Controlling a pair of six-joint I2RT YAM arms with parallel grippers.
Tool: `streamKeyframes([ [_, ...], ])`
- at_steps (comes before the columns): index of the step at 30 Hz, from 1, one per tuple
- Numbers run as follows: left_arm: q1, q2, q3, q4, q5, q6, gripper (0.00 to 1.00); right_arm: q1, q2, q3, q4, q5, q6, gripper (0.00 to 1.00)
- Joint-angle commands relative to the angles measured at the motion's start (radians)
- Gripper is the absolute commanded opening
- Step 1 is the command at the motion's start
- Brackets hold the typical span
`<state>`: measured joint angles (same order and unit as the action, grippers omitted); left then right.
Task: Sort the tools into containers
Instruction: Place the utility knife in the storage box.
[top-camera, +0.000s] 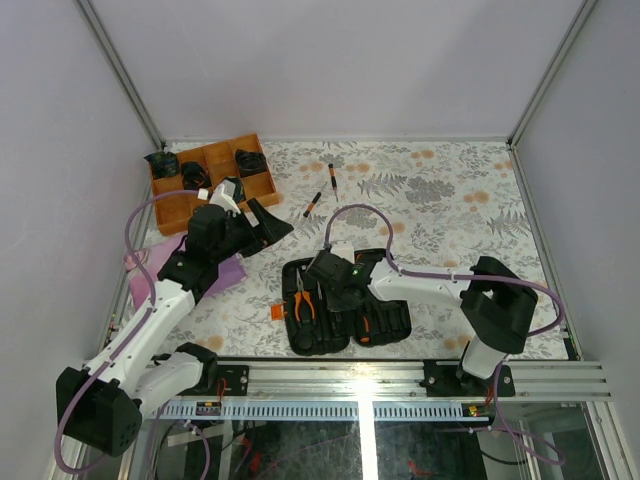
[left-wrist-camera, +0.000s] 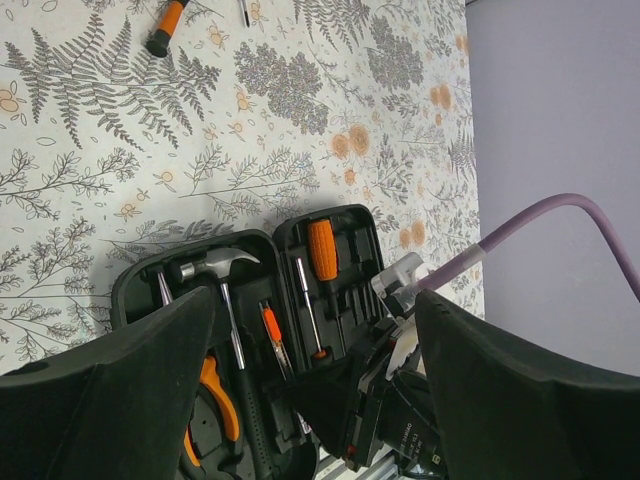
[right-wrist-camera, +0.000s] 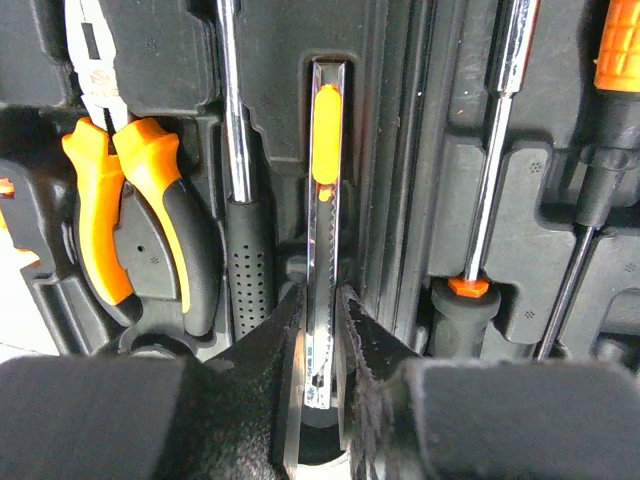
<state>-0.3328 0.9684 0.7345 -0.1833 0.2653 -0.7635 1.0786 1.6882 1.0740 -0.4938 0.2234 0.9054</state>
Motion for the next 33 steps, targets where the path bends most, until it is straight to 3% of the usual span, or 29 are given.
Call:
streamKeyframes([
  [1, 0.009, 0.004, 0.008, 0.013, 0.020, 0.019, 0.80, -0.006, 0.015, 0.056, -0.035, 0.030, -0.015, 0.16],
  [13, 0.012, 0.005, 0.002, 0.018, 0.029, 0.007, 0.80, -0.006, 0.010, 0.085, -0.086, 0.090, -0.040, 0.32],
  [22, 0.014, 0.009, 0.003, 0.021, 0.034, 0.004, 0.80, -0.006, -0.020, 0.105, -0.091, 0.098, -0.051, 0.38],
  [28, 0.013, 0.011, 0.003, 0.024, 0.038, 0.001, 0.80, -0.006, -0.053, 0.103, -0.034, 0.083, -0.095, 0.34],
  [33, 0.013, 0.010, 0.003, 0.024, 0.040, 0.001, 0.80, -0.009, -0.001, 0.141, -0.051, 0.072, -0.120, 0.22],
])
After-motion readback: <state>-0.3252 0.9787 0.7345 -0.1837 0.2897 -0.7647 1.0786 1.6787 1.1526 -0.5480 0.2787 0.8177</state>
